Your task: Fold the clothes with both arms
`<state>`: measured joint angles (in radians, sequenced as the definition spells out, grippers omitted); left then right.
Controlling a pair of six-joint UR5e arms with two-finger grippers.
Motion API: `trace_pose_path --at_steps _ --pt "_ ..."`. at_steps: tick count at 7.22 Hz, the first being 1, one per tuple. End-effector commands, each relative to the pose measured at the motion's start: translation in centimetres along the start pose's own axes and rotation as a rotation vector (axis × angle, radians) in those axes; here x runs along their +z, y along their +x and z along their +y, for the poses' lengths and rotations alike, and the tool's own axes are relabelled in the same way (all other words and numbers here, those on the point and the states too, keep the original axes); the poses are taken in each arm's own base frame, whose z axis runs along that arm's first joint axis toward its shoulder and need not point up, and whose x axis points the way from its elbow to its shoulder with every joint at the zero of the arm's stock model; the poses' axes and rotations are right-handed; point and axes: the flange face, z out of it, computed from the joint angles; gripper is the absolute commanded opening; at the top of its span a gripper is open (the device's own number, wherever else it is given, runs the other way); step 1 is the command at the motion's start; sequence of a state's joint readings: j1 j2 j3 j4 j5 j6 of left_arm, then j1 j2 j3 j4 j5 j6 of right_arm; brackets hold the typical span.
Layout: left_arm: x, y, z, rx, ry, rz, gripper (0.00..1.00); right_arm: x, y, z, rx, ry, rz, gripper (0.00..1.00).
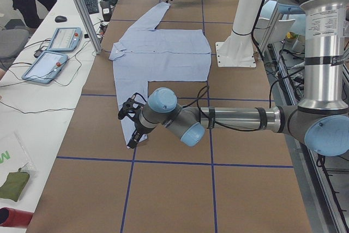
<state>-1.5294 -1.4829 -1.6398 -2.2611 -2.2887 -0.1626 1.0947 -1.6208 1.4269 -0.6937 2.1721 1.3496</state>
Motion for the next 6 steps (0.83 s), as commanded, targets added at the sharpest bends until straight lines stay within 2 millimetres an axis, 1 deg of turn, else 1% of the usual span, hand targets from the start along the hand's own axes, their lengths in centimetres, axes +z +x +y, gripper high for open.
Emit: trace_pose_path --at_steps 1,3,6 --pt "0.04 -0.04 0.01 -0.001 -0.001 0.000 1.00 0.48 0.01 -0.26 0.003 -0.004 0.007 0.76" --pt "0.04 -0.07 0.09 -0.001 -0.001 -0.002 1.00 0.85 -0.48 -0.44 0.000 -0.006 0.006 0.76" --pt "0.04 -0.07 0.09 -0.001 -0.001 -0.002 1.00 0.99 -0.57 -0.36 -0.002 -0.008 0.007 0.76"
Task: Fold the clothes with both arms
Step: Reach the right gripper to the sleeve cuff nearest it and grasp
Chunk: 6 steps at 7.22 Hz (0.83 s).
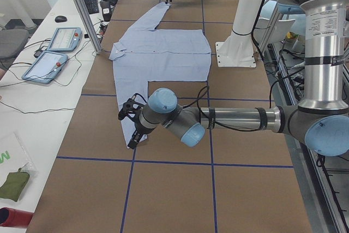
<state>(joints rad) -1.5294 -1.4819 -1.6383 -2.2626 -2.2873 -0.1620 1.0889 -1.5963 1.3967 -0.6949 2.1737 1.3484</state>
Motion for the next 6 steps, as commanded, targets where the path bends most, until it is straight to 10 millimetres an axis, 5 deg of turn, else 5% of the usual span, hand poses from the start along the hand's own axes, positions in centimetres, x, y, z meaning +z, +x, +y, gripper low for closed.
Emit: trace_pose_path --at_steps 1,4,6 --pt "0.00 0.00 0.00 -0.001 0.000 0.000 1.00 0.05 -0.07 0.05 0.000 -0.002 -0.001 0.74" --pt "0.14 -0.14 0.13 -0.002 -0.003 -0.001 1.00 0.19 -0.14 0.22 -0.003 -0.005 0.000 0.51" --pt "0.09 -0.10 0.09 -0.001 -0.002 0.000 1.00 0.20 -0.03 0.23 -0.001 -0.006 0.001 0.00"
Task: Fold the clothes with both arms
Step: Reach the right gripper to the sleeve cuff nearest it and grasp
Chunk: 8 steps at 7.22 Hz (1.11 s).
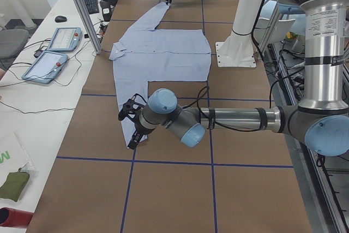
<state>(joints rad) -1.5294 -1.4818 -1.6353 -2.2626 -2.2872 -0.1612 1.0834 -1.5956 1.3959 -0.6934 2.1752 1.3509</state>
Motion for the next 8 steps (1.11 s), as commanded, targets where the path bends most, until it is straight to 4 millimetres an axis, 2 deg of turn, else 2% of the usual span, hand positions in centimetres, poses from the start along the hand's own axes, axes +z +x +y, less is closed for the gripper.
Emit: trace_pose_path --at_steps 1,3,4,5,6,8 --pt "0.0 0.0 0.0 -0.001 0.000 0.000 1.00 0.0 0.0 0.0 0.000 -0.002 0.000 0.00" --pt "0.0 0.0 0.0 0.001 0.001 0.000 1.00 -0.4 -0.5 0.2 -0.009 0.001 -0.011 0.00" --pt "0.0 0.0 0.0 0.000 0.001 0.000 1.00 -1.7 -2.4 0.8 -0.030 -0.008 -0.050 0.00" --pt "-0.1 0.1 -0.1 0.001 0.002 0.000 1.00 -3.8 -5.1 1.7 -0.068 0.001 -0.100 0.00" --pt "-0.1 0.1 -0.1 0.002 0.003 0.002 1.00 -4.8 -9.8 1.8 -0.111 0.009 -0.156 0.00" --pt "-0.1 0.1 -0.1 0.002 0.003 0.001 1.00 -4.0 -19.1 4.4 -0.218 -0.022 -0.234 0.00"
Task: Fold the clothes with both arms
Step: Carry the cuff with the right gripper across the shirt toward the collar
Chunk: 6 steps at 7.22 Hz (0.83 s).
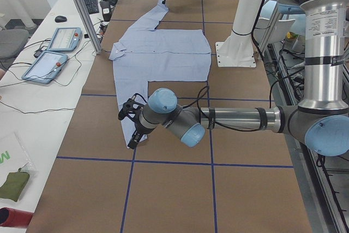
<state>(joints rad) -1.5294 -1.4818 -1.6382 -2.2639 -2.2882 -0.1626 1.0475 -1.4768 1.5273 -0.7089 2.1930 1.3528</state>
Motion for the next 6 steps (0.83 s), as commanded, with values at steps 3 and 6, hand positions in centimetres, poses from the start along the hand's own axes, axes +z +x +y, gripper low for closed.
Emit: trace_pose_path --at_steps 3,6 --pt "0.0 0.0 0.0 0.001 0.001 0.001 1.00 4.0 -23.5 5.4 -0.173 -0.059 -0.111 0.00" --pt "0.0 0.0 0.0 0.001 0.001 0.001 1.00 6.2 -37.9 13.4 -0.250 0.045 -0.123 0.00"
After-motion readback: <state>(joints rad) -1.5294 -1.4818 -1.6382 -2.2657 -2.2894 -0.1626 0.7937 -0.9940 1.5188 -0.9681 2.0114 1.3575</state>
